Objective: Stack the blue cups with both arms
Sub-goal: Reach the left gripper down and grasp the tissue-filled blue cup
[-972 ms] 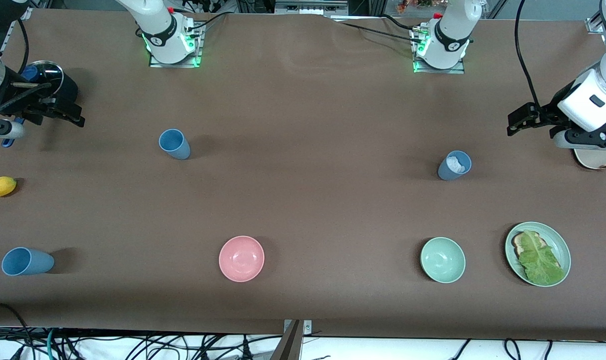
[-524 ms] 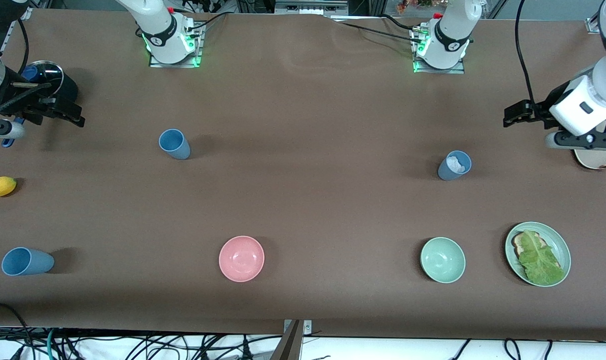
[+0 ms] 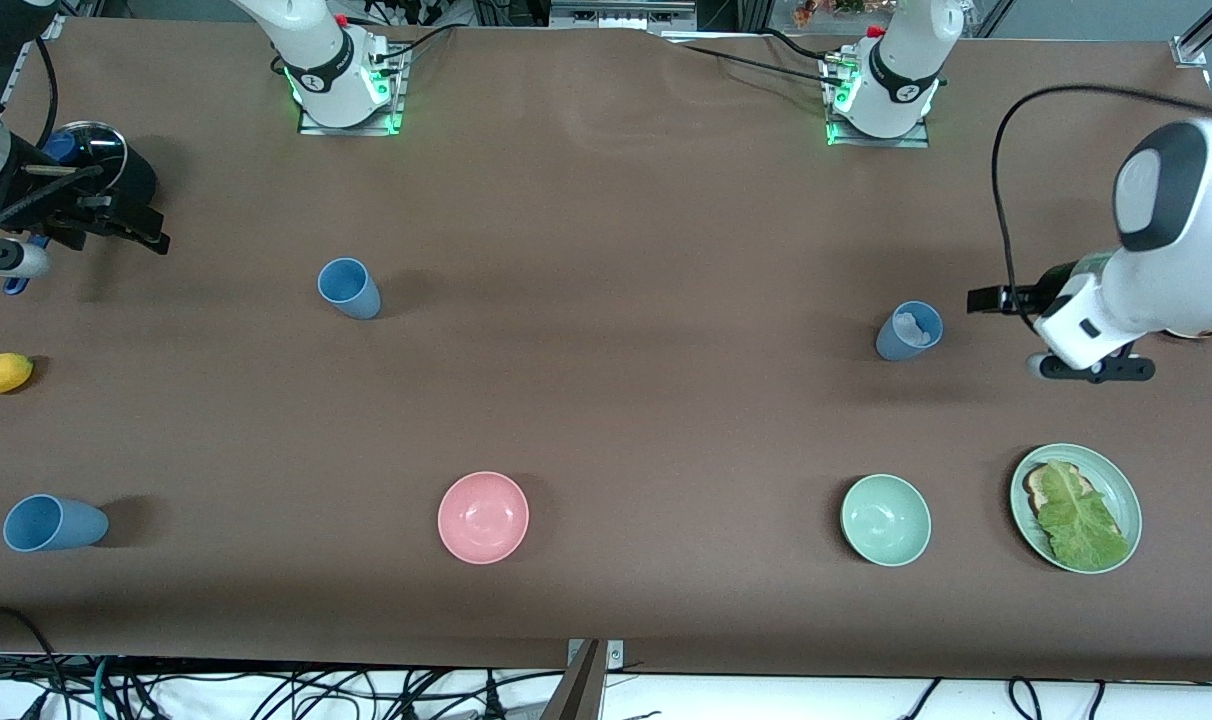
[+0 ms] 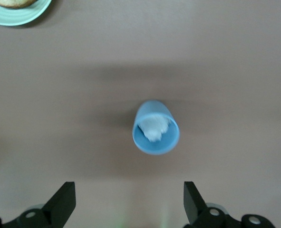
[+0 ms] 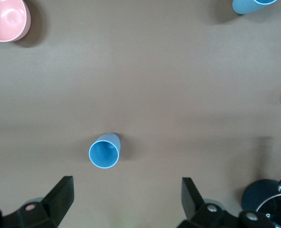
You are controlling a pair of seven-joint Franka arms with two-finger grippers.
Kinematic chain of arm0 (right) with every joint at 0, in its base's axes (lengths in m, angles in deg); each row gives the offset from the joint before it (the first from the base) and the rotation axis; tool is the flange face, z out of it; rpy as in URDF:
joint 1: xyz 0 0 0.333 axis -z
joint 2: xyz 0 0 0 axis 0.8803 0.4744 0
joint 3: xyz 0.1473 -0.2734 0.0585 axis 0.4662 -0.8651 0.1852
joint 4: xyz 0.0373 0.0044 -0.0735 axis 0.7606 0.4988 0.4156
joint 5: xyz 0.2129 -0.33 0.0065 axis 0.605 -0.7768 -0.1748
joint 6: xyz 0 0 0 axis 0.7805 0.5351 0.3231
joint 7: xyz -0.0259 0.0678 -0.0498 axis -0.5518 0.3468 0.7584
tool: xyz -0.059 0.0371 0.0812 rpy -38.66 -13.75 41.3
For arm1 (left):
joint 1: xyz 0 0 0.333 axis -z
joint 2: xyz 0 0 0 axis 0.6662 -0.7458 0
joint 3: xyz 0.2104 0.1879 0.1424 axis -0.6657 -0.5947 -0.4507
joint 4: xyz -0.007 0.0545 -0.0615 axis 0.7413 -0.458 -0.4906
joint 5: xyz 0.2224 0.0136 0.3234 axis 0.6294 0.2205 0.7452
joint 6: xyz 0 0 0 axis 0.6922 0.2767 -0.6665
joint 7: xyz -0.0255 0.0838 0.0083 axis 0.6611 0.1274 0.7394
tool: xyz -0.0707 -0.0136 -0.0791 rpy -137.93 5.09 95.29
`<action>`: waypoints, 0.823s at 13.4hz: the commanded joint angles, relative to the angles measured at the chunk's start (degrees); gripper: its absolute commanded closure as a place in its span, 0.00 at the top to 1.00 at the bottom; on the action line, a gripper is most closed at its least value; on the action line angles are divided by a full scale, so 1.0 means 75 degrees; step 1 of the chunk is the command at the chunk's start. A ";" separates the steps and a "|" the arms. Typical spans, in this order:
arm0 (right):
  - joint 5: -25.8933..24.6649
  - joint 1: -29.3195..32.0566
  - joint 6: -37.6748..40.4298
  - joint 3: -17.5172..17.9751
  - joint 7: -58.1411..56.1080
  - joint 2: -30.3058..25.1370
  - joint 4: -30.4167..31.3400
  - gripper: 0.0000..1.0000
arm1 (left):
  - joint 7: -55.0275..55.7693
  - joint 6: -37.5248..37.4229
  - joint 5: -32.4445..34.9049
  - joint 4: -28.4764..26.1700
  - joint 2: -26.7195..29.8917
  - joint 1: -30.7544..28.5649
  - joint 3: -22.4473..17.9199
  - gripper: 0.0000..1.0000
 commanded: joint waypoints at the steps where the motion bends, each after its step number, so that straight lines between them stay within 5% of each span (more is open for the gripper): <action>1: 0.0000 0.0019 0.0008 0.0031 -0.0074 -0.0041 -0.0013 1.00 | -0.0021 0.1107 0.0598 -0.1069 0.0128 0.0008 0.0094 1.00; 4: 0.0000 0.0019 0.0008 0.0031 -0.0074 -0.0041 -0.0013 1.00 | -0.0033 0.2666 0.0599 -0.2370 0.0047 -0.0015 0.0094 1.00; 7: 0.0000 0.0019 0.0008 0.0031 -0.0074 -0.0041 -0.0013 1.00 | -0.0045 0.2975 0.0599 -0.2620 -0.0351 -0.0038 0.0106 0.95; 8: 0.0000 0.0019 0.0008 0.0031 -0.0074 -0.0041 -0.0013 1.00 | -0.0056 0.2975 0.0599 -0.2620 -0.0457 -0.0015 0.0106 0.79; 11: 0.0000 0.0019 0.0008 0.0031 -0.0074 -0.0041 -0.0013 1.00 | -0.0056 0.2975 0.0599 -0.2561 -0.0738 0.0009 0.0106 0.06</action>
